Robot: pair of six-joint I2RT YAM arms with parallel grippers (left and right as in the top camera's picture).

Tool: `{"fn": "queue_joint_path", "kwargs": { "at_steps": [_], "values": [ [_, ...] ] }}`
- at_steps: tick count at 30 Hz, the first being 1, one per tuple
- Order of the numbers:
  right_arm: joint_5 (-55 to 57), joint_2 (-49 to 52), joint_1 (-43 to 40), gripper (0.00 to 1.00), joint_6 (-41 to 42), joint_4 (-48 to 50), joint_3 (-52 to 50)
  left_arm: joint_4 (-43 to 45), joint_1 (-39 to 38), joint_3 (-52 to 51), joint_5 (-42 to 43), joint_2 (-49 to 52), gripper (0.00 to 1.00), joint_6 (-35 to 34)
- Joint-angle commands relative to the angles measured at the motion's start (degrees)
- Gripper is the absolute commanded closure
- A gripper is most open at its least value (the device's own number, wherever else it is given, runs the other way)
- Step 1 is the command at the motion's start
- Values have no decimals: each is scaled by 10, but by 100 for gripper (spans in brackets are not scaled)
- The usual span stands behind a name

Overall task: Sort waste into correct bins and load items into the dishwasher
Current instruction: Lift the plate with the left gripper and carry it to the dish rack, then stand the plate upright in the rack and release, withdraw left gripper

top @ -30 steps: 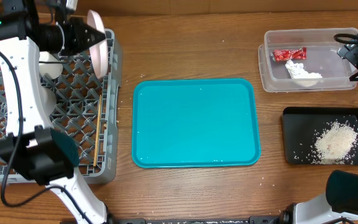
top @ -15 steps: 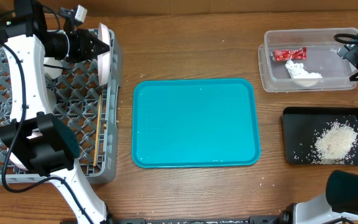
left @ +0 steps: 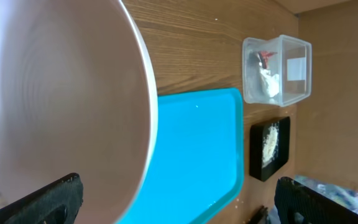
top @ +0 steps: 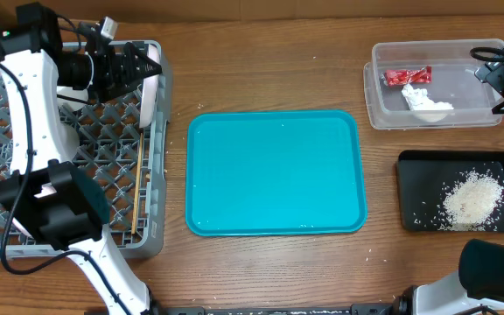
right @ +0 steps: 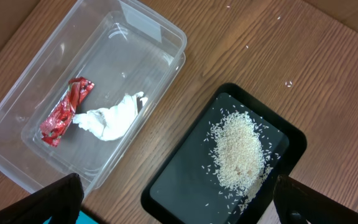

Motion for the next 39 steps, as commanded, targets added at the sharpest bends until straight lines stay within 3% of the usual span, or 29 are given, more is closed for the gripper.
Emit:
{"fn": "queue_joint_path", "kwargs": {
  "at_steps": [1,7,11,17,22,26,34,39],
  "values": [
    [8,-4,-1,0,2,2,2,-21,10,11,8,-84,0,-19],
    [8,-4,-1,0,2,1,2,-130,4,2,-50,-179,0,-20],
    [8,-4,-1,1,2,2,2,-119,-19,-77,-62,-263,0,-33],
    [8,-4,-1,0,2,1,2,-63,-69,-287,-68,-422,0,-24],
    [8,-4,-1,0,2,2,2,48,-89,-507,-68,-574,0,-87],
    [8,-4,-1,0,2,2,2,63,-89,-627,-84,-653,0,-120],
    [8,-4,-1,0,2,2,2,60,-89,-720,-166,-664,0,-124],
    [8,-4,-1,0,2,2,2,67,-89,-722,-162,-643,0,-125]
  ]
}}
